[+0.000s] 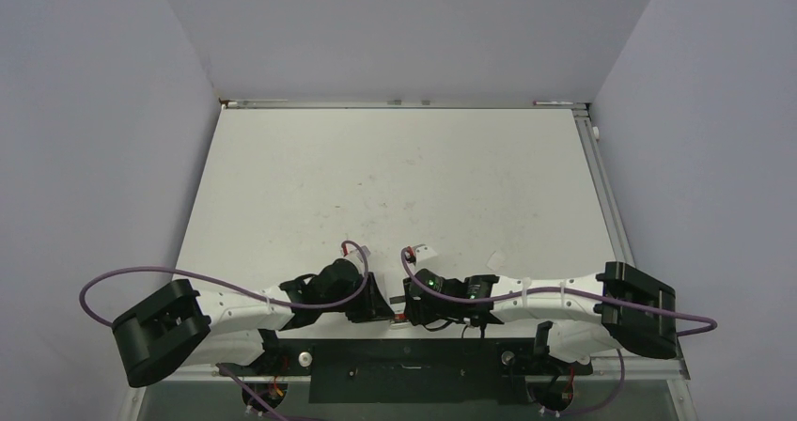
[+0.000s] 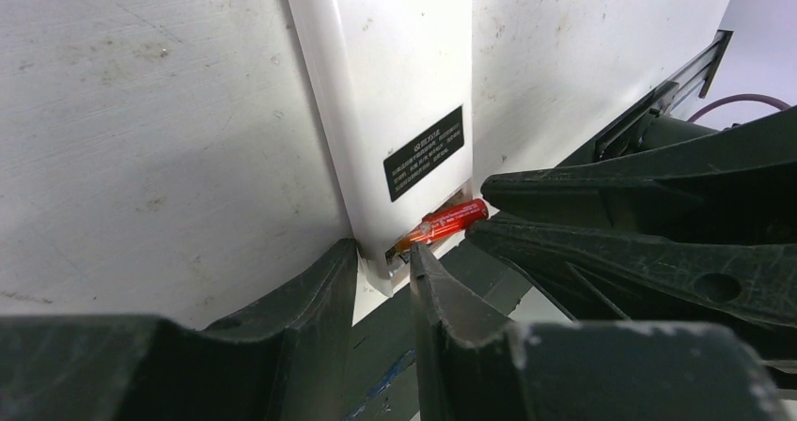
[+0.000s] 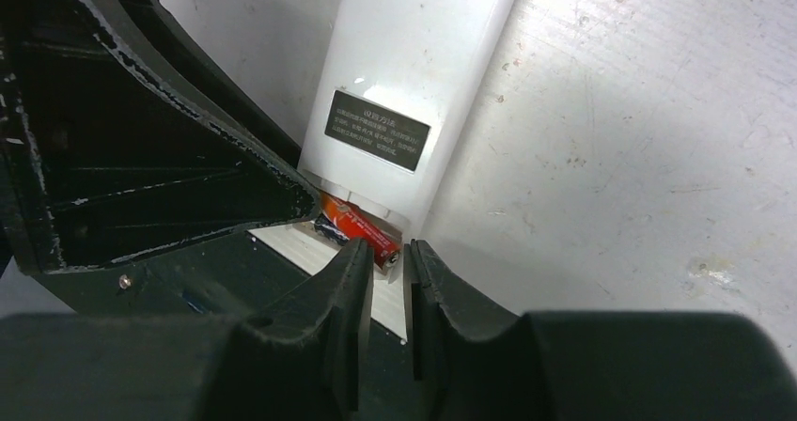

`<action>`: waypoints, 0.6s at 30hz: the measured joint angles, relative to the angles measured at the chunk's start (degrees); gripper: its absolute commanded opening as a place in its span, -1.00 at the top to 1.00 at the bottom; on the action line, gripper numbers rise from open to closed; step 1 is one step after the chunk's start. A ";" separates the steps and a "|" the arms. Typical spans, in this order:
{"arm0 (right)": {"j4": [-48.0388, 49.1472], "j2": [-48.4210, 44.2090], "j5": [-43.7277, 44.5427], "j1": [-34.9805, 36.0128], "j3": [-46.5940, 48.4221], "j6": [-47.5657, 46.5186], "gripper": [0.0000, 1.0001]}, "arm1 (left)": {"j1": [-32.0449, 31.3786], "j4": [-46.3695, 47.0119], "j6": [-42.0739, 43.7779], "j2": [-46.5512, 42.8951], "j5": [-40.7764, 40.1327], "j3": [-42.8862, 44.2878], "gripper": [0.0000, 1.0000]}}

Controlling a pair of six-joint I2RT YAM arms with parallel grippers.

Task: Load the batteries into the remote control
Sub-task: Load the battery into the remote control.

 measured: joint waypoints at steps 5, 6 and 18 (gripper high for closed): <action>0.13 0.26 -0.42 0.02 0.02 0.09 0.70 | 0.00 1.40 0.15 1.38 0.68 0.00 0.58; 0.13 0.26 -0.39 0.02 0.04 0.09 0.70 | 0.00 1.75 0.15 1.62 0.79 0.00 0.58; 0.00 0.87 -0.35 0.15 0.22 0.11 0.83 | 0.02 2.23 0.22 1.99 1.07 -0.02 0.61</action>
